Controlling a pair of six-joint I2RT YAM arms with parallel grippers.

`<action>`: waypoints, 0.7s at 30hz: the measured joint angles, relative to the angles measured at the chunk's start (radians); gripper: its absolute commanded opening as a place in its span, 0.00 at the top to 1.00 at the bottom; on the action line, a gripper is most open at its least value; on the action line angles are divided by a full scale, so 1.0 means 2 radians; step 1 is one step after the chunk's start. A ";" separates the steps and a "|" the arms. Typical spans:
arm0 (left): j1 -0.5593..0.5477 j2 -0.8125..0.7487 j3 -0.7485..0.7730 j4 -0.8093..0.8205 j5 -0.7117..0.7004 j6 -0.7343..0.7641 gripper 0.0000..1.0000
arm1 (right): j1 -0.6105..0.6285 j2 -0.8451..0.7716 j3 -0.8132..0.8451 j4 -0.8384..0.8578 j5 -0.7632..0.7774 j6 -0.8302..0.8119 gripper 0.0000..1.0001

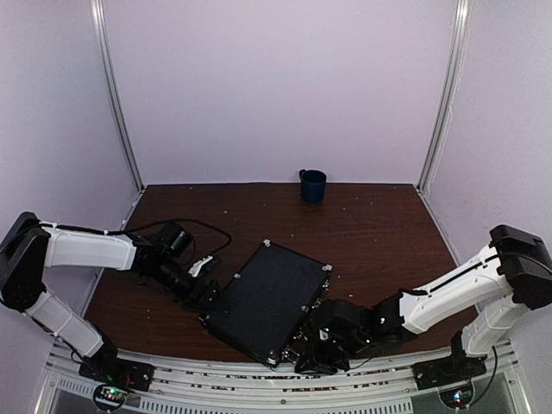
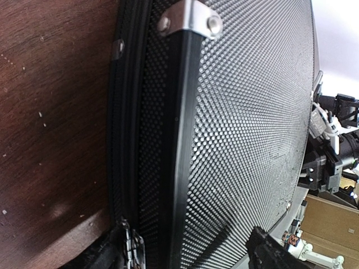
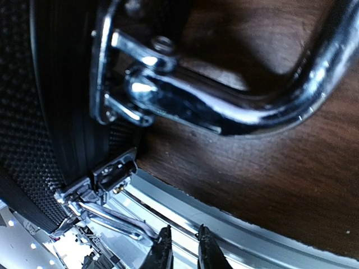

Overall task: Pack up texas hold em set
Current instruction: Press the left-side button of the box at the center of the board.

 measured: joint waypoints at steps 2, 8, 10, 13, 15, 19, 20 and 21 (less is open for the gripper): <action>0.000 0.000 0.001 -0.002 0.000 0.000 0.23 | -0.001 -0.002 -0.002 0.002 -0.001 -0.008 0.81; 0.000 0.000 0.004 -0.006 -0.002 0.002 0.23 | -0.003 -0.056 -0.039 -0.011 0.003 -0.015 0.73; -0.002 0.000 0.004 -0.006 -0.004 0.002 0.23 | -0.007 -0.088 -0.068 -0.004 0.003 -0.005 0.72; -0.002 0.000 0.004 -0.007 -0.005 0.003 0.23 | -0.018 -0.110 -0.092 0.006 0.006 0.009 0.72; -0.003 0.000 0.004 -0.007 -0.006 0.004 0.23 | -0.026 -0.110 -0.094 0.013 0.007 0.016 0.73; -0.003 0.000 0.004 -0.007 -0.006 0.004 0.23 | -0.037 -0.100 -0.086 0.038 0.008 0.020 0.75; -0.003 0.000 0.004 -0.007 -0.006 0.004 0.23 | -0.039 -0.094 -0.081 0.045 0.009 0.021 0.76; -0.003 0.000 0.004 -0.007 -0.006 0.004 0.23 | -0.040 -0.087 -0.076 0.053 0.009 0.021 0.77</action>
